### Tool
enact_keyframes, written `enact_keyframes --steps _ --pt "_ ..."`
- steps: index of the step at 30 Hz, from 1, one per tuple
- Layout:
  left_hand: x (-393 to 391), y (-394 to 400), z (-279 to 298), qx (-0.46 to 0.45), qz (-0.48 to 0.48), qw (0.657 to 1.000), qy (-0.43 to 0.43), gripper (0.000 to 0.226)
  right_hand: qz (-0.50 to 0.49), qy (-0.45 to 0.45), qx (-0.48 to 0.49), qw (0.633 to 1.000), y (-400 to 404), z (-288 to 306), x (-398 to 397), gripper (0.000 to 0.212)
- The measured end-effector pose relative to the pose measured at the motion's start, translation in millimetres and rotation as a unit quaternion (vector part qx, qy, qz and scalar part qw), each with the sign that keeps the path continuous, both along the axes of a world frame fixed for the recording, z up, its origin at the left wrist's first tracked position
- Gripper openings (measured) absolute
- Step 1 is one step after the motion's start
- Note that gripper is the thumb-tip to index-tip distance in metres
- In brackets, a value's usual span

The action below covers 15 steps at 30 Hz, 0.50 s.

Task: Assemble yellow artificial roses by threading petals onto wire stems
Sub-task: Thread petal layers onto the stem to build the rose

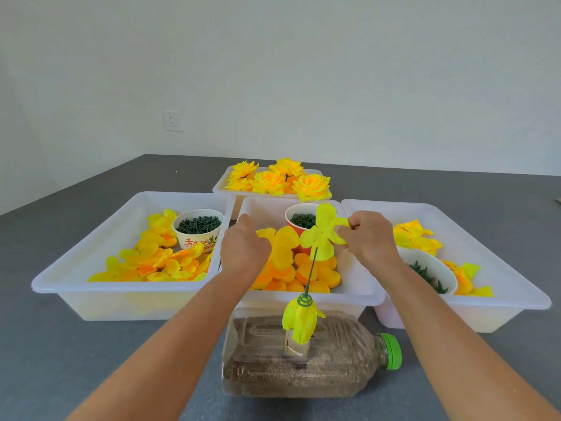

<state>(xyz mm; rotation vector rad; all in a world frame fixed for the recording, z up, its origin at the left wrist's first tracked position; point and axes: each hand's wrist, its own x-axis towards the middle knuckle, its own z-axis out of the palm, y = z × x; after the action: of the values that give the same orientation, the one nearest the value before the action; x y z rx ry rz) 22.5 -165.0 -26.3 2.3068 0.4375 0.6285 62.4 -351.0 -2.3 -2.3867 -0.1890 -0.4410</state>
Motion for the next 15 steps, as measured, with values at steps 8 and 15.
enact_keyframes --steps 8,15 --pt "-4 -5 -2 0.149 -0.045 0.983 0.093 0.022 0.146 0.122 0.357 0.915 -14 -3 -15 0.012" --pt "-15 -11 39 -0.231 -0.244 0.938 -0.082 0.031 0.211 0.109 0.355 0.904 -7 4 -28 0.012"
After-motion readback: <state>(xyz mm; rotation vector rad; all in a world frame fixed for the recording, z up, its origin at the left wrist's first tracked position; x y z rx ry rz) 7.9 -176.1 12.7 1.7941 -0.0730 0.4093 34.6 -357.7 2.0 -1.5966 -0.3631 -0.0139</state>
